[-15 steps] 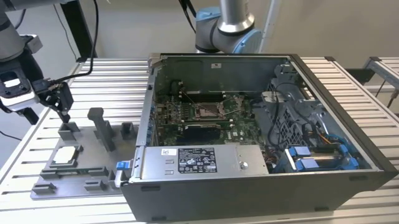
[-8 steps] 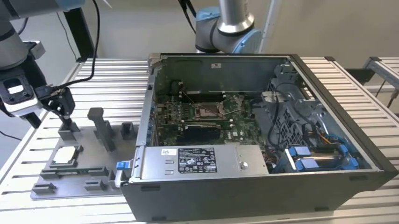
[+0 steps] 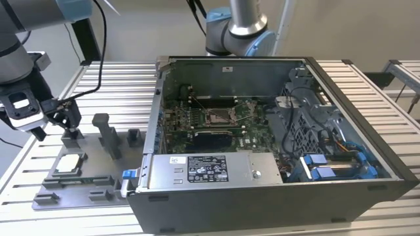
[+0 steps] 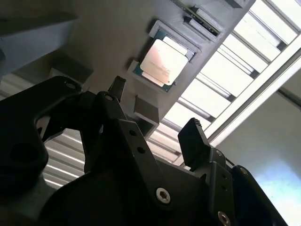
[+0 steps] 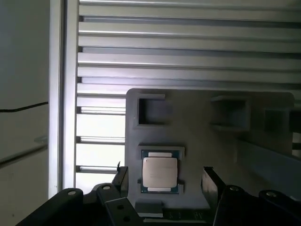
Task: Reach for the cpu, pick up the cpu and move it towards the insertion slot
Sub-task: 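Pick up the cpu and move it towards the insertion slot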
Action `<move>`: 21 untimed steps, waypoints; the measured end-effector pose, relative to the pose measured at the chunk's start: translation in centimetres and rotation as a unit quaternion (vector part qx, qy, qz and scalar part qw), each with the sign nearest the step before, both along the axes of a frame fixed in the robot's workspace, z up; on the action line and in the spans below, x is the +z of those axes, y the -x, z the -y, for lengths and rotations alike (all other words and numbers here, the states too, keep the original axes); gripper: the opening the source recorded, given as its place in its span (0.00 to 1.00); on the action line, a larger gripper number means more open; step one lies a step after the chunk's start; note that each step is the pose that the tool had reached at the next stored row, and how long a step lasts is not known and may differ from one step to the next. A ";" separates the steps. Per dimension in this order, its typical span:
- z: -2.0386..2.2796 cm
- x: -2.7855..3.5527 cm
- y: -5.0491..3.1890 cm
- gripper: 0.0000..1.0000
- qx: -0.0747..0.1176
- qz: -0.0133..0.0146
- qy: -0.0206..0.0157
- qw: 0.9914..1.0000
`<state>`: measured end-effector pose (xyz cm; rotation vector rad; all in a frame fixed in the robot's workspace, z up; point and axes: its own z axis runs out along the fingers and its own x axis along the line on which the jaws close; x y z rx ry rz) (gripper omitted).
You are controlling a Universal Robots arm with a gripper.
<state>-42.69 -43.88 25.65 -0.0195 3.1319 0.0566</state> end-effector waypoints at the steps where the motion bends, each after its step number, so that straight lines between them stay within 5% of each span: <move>1: 0.11 -0.19 -0.01 1.00 0.001 0.000 0.000 1.000; 5: 0.53 -0.92 -0.01 1.00 0.012 0.000 0.000 1.000; 21: 0.91 -3.63 -0.01 1.00 0.014 0.000 0.000 1.000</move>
